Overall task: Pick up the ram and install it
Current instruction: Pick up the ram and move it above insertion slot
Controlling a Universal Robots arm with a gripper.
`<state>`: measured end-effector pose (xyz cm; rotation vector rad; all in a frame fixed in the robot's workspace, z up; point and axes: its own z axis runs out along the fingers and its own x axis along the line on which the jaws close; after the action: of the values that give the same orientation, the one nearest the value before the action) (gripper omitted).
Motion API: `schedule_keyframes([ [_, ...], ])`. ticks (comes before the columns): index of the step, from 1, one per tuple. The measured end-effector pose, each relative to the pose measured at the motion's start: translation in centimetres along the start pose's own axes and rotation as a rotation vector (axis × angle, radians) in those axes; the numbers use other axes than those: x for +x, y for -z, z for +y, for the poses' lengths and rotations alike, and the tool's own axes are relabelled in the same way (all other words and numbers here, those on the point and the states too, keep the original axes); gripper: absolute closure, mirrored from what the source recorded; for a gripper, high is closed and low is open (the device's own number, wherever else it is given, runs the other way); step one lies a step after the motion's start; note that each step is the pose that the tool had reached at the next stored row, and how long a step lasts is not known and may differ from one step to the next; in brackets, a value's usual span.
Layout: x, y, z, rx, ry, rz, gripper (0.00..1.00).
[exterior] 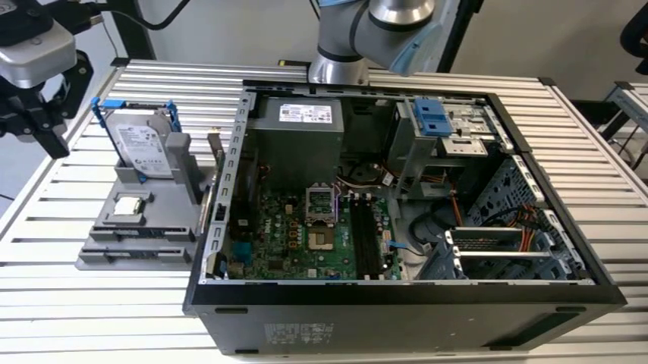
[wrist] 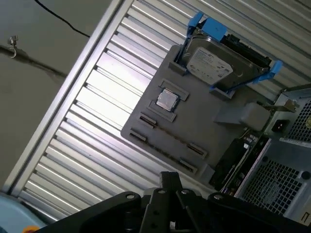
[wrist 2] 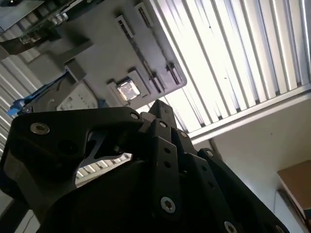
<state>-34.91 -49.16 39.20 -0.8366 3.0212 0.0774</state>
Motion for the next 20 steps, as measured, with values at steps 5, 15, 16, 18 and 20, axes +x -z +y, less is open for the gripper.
schedule_keyframes([
  [5, 0.00, 0.00, 0.00, -0.0016, 0.087, 0.0040, 1.00],
  [15, 0.00, 0.01, 0.00, -0.0045, 0.258, 0.0122, 1.00],
  [16, 0.00, 0.01, 0.00, -0.0047, 0.273, 0.0128, 1.00],
  [18, 0.00, 0.03, 0.00, -0.0053, 0.303, 0.0142, 1.00],
  [20, 0.00, 0.05, 0.00, -0.0058, 0.333, 0.0156, 1.00],
])
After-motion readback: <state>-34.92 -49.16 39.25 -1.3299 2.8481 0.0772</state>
